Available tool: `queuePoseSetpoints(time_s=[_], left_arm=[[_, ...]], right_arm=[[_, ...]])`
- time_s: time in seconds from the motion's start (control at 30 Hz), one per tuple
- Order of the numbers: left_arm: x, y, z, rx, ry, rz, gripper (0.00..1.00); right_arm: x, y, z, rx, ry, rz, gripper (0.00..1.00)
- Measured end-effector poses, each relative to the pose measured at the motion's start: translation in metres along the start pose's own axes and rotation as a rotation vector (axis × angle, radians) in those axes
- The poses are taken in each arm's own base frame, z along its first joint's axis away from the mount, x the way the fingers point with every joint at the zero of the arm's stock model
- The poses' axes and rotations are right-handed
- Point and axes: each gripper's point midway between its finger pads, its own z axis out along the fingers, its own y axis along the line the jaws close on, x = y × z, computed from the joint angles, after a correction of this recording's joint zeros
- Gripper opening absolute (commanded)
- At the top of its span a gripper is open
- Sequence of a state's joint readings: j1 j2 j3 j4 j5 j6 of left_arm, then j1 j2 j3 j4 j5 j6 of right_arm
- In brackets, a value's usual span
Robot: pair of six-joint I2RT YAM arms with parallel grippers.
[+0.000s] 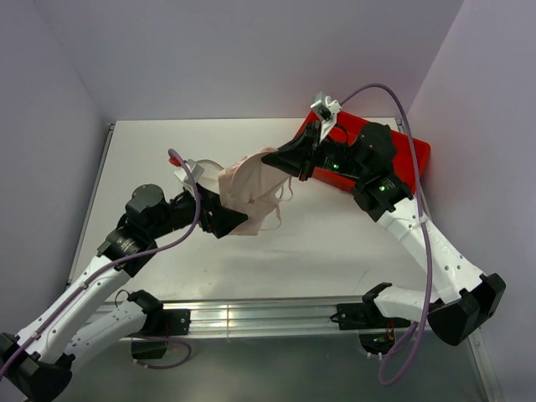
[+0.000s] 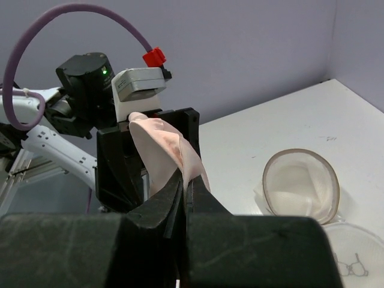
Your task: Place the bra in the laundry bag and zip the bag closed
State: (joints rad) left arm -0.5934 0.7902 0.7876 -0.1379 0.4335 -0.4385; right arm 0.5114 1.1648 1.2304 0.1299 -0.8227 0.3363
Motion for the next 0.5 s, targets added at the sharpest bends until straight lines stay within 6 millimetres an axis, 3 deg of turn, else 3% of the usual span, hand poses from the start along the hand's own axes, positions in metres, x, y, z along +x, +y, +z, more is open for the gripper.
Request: queuePoseSetpoints(time_s=[0.13, 0.17, 0.23, 0.3, 0.33, 0.37, 0.43, 0.5], left_arm=[[-0.007, -0.007, 0.01, 0.052, -0.026, -0.007, 0.89], [-0.008, -0.008, 0.012, 0.058, -0.029, -0.007, 0.76], [-0.009, -0.008, 0.016, 0.064, -0.031, -0.015, 0.65], [-0.009, -0.007, 0.018, 0.065, -0.033, -0.029, 0.42], [-0.008, -0.006, 0.019, 0.066, -0.034, -0.028, 0.24], [-0.008, -0.006, 0.02, 0.067, -0.035, -0.033, 0.15], [-0.01, -0.006, 0.021, 0.068, -0.042, -0.033, 0.0], [-0.014, -0.008, 0.021, 0.075, -0.058, -0.032, 0.0]], right_arm=[[-0.003, 0.002, -0.001, -0.002, -0.01, 0.002, 0.0], [-0.004, 0.003, -0.001, -0.003, -0.013, 0.001, 0.0], [-0.007, 0.004, -0.002, -0.005, -0.021, -0.007, 0.0], [-0.011, 0.005, -0.004, -0.005, -0.037, -0.021, 0.0], [-0.013, 0.006, -0.006, -0.005, -0.044, -0.027, 0.0], [-0.015, 0.008, -0.008, -0.006, -0.05, -0.032, 0.0], [-0.019, 0.01, -0.012, -0.012, -0.063, -0.047, 0.0], [-0.02, 0.012, -0.016, -0.019, -0.07, -0.057, 0.0]])
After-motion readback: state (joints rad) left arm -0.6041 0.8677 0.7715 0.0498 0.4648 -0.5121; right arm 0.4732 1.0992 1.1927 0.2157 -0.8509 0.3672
